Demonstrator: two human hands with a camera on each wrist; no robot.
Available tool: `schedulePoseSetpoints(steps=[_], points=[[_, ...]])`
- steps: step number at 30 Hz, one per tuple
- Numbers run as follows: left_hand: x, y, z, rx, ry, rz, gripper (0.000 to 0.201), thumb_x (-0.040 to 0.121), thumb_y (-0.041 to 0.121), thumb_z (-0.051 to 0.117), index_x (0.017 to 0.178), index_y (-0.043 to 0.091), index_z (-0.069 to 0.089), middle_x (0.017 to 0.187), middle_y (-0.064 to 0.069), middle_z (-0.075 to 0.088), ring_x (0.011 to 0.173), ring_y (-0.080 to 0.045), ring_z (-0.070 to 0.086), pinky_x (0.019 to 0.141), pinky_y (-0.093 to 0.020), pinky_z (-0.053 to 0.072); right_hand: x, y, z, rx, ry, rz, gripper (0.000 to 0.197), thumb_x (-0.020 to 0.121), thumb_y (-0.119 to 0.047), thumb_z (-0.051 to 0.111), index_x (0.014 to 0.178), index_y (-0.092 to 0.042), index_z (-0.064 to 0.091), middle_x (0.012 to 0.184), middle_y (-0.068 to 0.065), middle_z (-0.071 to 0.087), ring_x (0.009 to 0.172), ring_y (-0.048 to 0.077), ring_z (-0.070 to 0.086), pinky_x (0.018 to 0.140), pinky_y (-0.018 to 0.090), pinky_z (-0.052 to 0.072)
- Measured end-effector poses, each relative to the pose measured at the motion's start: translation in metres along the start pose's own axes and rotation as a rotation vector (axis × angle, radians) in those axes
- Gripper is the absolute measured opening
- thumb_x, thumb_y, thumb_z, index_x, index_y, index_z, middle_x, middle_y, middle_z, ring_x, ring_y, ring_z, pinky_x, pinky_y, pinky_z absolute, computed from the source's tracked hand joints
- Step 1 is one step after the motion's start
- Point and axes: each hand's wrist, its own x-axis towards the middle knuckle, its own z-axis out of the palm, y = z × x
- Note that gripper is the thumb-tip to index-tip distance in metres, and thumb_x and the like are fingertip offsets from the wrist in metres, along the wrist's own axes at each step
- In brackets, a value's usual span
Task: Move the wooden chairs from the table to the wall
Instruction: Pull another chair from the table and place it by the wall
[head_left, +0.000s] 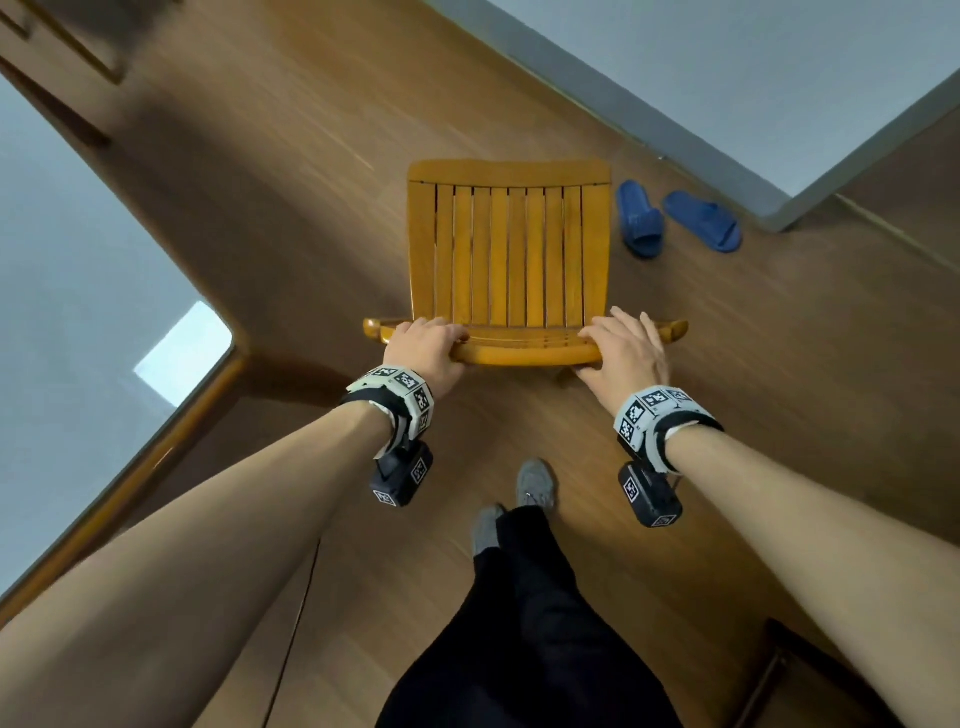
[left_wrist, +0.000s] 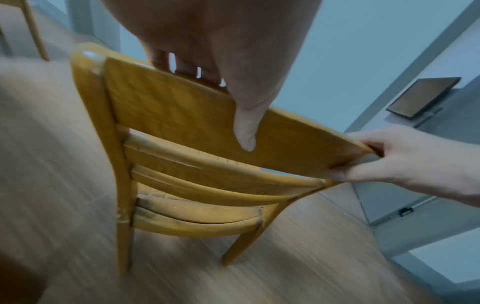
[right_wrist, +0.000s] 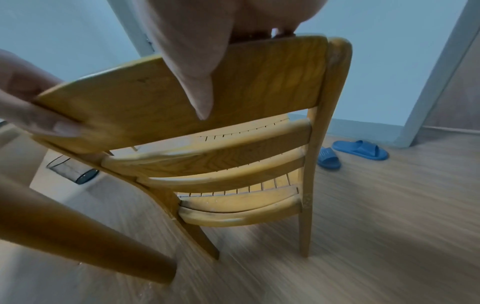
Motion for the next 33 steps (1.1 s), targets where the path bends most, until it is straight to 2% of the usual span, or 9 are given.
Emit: schedulePoseSetpoints(steps=[2, 7, 10, 12, 17, 20, 23, 28, 33], points=[[0.001, -0.006, -0.01, 0.008, -0.037, -0.022, 0.033, 0.086, 0.04, 0.07, 0.117, 0.028, 0.067, 0.112, 0.001, 0.067, 0.108, -0.027, 0.059, 0.094, -0.04, 0.042, 0.005, 0.0, -0.005, 0.03, -0.035, -0.004, 0.035, 0.079, -0.033, 0.08, 0.112, -0.03, 0.07, 0.128, -0.008, 0.065, 0.135, 0.02, 0.046, 0.121, 0.042, 0.017], [0.004, 0.003, -0.025, 0.045, -0.103, -0.048, 0.029, 0.084, 0.042, 0.073, 0.111, 0.032, 0.069, 0.104, 0.003, 0.071, 0.101, -0.025, 0.064, 0.089, -0.036, 0.047, 0.023, 0.0, -0.026, -0.001, -0.23, -0.057, 0.022, 0.081, -0.045, 0.075, 0.099, -0.033, 0.071, 0.101, -0.012, 0.071, 0.105, 0.015, 0.062, 0.118, 0.039, 0.024], [0.011, 0.002, -0.036, 0.058, -0.143, -0.089, 0.029, 0.083, 0.043, 0.073, 0.11, 0.031, 0.069, 0.107, 0.001, 0.07, 0.103, -0.028, 0.063, 0.091, -0.036, 0.045, 0.035, -0.004, -0.029, -0.034, -0.274, -0.058, 0.026, 0.08, -0.053, 0.072, 0.096, -0.032, 0.069, 0.095, -0.014, 0.069, 0.098, 0.016, 0.062, 0.102, 0.035, 0.041], [0.021, -0.001, -0.047, 0.064, -0.15, -0.113, 0.03, 0.085, 0.039, 0.072, 0.113, 0.03, 0.069, 0.11, 0.0, 0.07, 0.107, -0.029, 0.061, 0.093, -0.035, 0.042, 0.046, -0.008, -0.034, -0.044, -0.269, -0.064, 0.027, 0.081, -0.055, 0.071, 0.094, -0.032, 0.068, 0.091, -0.013, 0.068, 0.096, 0.017, 0.062, 0.091, 0.033, 0.046], [0.065, -0.015, -0.082, 0.042, -0.112, -0.164, 0.041, 0.088, 0.033, 0.069, 0.129, 0.033, 0.065, 0.126, -0.001, 0.066, 0.121, -0.03, 0.055, 0.102, -0.036, 0.038, 0.098, -0.016, -0.054, -0.015, -0.292, -0.095, 0.022, 0.087, -0.054, 0.064, 0.093, -0.033, 0.066, 0.086, -0.01, 0.066, 0.09, 0.018, 0.062, 0.083, 0.033, 0.046], [0.098, -0.025, -0.105, 0.036, -0.071, -0.166, 0.041, 0.09, 0.028, 0.067, 0.13, 0.036, 0.063, 0.125, -0.001, 0.067, 0.119, -0.03, 0.056, 0.101, -0.037, 0.041, 0.136, -0.018, -0.07, -0.004, -0.262, -0.089, 0.018, 0.089, -0.052, 0.063, 0.093, -0.034, 0.066, 0.083, -0.009, 0.065, 0.087, 0.019, 0.061, 0.073, 0.03, 0.039], [0.136, -0.035, -0.134, 0.054, -0.048, -0.106, 0.037, 0.089, 0.028, 0.067, 0.125, 0.039, 0.067, 0.117, 0.0, 0.07, 0.11, -0.03, 0.061, 0.094, -0.037, 0.045, 0.177, -0.019, -0.089, -0.023, -0.242, -0.07, 0.016, 0.09, -0.051, 0.062, 0.097, -0.036, 0.068, 0.087, -0.007, 0.067, 0.088, 0.02, 0.06, 0.071, 0.03, 0.038], [0.203, -0.05, -0.175, 0.134, -0.084, 0.05, 0.027, 0.09, 0.032, 0.064, 0.117, 0.037, 0.068, 0.105, 0.004, 0.07, 0.102, -0.024, 0.063, 0.085, -0.036, 0.045, 0.241, -0.019, -0.11, -0.088, -0.223, -0.013, 0.017, 0.09, -0.053, 0.06, 0.095, -0.038, 0.066, 0.081, -0.009, 0.064, 0.087, 0.021, 0.062, 0.069, 0.032, 0.041], [0.274, -0.066, -0.218, 0.156, -0.139, 0.171, 0.021, 0.091, 0.036, 0.063, 0.112, 0.036, 0.067, 0.1, 0.005, 0.069, 0.097, -0.024, 0.064, 0.08, -0.035, 0.049, 0.3, -0.029, -0.131, -0.093, -0.244, 0.109, 0.027, 0.089, -0.055, 0.062, 0.113, -0.042, 0.065, 0.099, -0.007, 0.07, 0.098, 0.023, 0.064, 0.077, 0.035, 0.046]])
